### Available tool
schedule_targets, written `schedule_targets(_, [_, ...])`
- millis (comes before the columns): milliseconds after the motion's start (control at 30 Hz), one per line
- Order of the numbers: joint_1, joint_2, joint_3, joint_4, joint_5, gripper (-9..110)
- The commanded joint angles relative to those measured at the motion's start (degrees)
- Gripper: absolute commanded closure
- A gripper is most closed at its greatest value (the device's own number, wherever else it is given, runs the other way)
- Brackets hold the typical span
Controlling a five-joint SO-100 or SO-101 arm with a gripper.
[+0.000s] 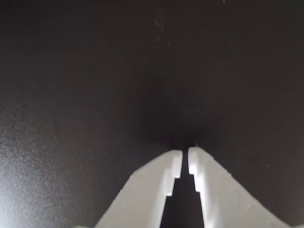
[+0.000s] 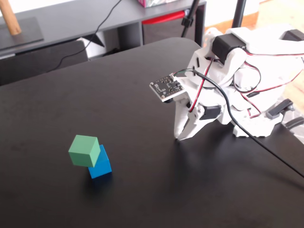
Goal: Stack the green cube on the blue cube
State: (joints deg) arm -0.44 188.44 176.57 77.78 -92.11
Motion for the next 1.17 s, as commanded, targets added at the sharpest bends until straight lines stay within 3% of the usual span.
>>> schedule_targets(0, [0.0, 0.0, 2.1, 1.3, 4.5, 101])
schedule_targets(167, [0.0, 0.0, 2.1, 1.3, 11.2, 99])
schedule_targets(1133, [0.0, 0.0, 2.1, 1.3, 11.3, 99])
